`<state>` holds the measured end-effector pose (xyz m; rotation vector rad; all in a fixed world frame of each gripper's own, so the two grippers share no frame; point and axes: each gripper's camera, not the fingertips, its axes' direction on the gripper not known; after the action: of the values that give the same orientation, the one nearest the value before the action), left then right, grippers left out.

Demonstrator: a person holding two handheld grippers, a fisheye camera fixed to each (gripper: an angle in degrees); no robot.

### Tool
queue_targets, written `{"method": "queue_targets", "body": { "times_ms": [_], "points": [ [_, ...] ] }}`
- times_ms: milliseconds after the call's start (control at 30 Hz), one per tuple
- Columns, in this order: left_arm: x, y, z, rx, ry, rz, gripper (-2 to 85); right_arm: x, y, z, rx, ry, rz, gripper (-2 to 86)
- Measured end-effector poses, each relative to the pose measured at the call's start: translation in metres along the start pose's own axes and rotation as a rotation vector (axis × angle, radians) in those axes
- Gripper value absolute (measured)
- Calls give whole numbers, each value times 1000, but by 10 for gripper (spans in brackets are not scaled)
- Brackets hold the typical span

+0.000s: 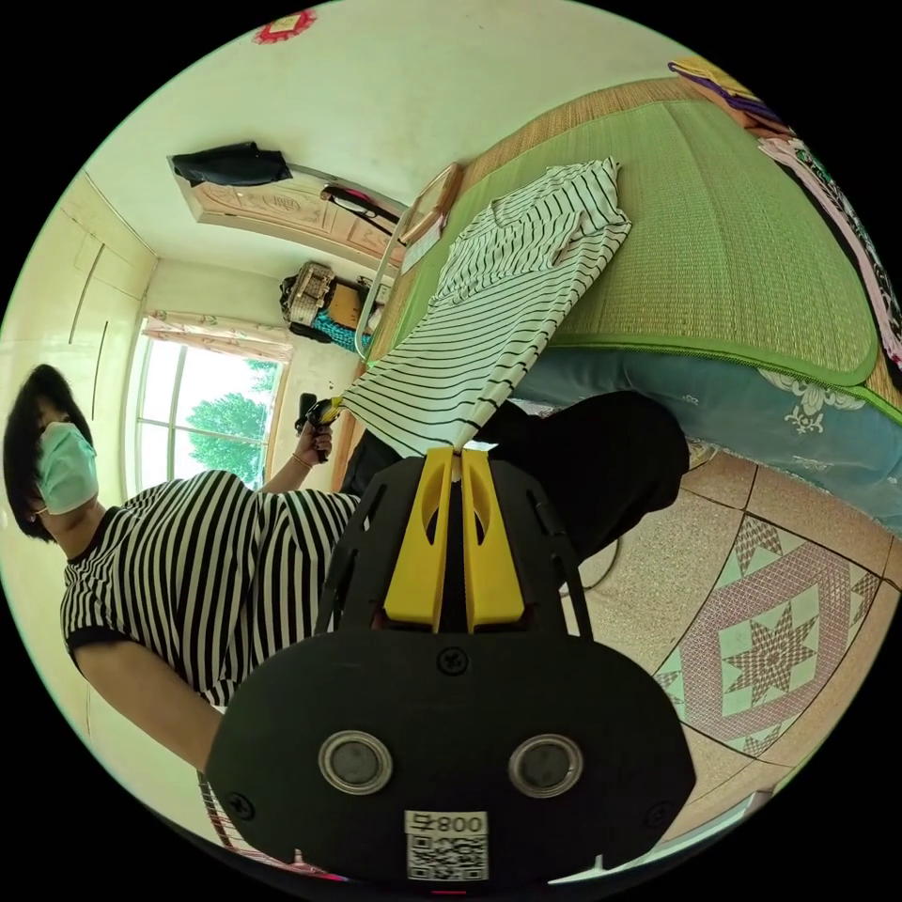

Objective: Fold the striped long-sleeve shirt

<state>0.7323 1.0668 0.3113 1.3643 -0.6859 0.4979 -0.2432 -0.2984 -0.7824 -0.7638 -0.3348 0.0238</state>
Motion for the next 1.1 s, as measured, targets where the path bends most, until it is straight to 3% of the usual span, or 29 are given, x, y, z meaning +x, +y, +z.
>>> {"method": "queue_targets", "body": {
  "times_ms": [567,1100],
  "points": [
    [16,61,-37,65,61,72,12,-12,82,-17,88,-25,-70,15],
    [-11,51,-17,84,110,53,11,5,72,-11,101,-55,-69,15]
  ]
}}
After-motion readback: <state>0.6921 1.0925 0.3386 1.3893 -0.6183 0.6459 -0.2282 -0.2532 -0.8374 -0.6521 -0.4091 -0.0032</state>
